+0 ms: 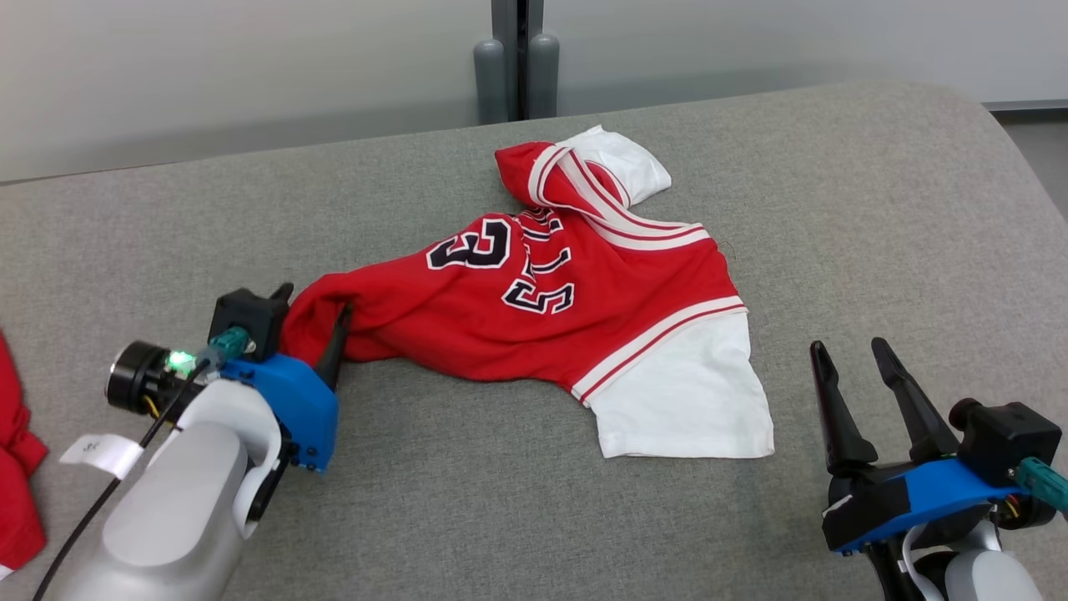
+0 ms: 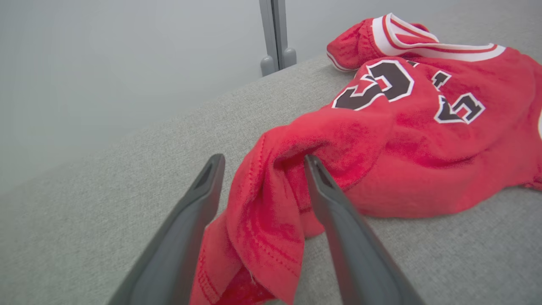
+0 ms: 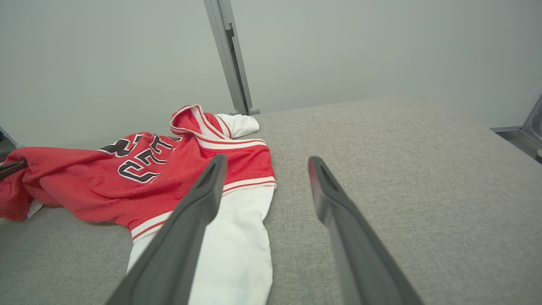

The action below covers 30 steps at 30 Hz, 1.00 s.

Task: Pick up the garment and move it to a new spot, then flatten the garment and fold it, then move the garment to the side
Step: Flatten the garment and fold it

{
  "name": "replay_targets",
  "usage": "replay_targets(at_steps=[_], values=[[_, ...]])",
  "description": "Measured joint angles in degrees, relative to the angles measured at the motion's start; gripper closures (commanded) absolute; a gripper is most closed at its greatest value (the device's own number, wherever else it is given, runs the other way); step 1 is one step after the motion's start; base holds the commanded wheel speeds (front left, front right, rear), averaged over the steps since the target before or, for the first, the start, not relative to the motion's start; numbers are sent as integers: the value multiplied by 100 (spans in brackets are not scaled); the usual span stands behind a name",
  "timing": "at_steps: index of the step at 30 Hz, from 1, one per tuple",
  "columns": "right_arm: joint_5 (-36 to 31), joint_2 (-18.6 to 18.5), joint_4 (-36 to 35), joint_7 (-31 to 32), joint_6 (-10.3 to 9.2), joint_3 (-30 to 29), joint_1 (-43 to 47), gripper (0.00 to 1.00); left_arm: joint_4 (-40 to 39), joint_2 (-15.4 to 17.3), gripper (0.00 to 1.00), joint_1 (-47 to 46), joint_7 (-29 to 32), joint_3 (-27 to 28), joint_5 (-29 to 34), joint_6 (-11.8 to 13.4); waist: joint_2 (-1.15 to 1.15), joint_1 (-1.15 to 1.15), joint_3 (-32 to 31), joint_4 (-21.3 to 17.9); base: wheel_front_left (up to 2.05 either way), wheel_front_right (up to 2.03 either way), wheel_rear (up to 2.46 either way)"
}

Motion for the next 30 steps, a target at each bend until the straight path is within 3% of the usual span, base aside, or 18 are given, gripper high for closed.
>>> replay_targets(at_steps=[10, 15, 21, 30], values=[[-41, 1, -29, 84, 1, 7, 42, 0, -204, -79, 0, 660, -522, 270, -312, 375, 0, 0, -222, 171, 0, 0, 0], [-41, 1, -71, 131, 0, 18, 97, 0, -616, -179, 0, 1140, -494, 268, -459, 576, 0, -1, -299, 243, 0, 0, 0], [-41, 1, -126, 157, 0, 64, 118, 0, -829, -237, 0, 1409, -188, 168, -615, 553, 0, -1, -249, 258, 0, 0, 0], [-12, 0, -131, 147, 1, 104, 82, 0, -432, -220, 0, 1079, 55, 331, -829, 541, 0, -1, -90, 22, 0, 0, 0]])
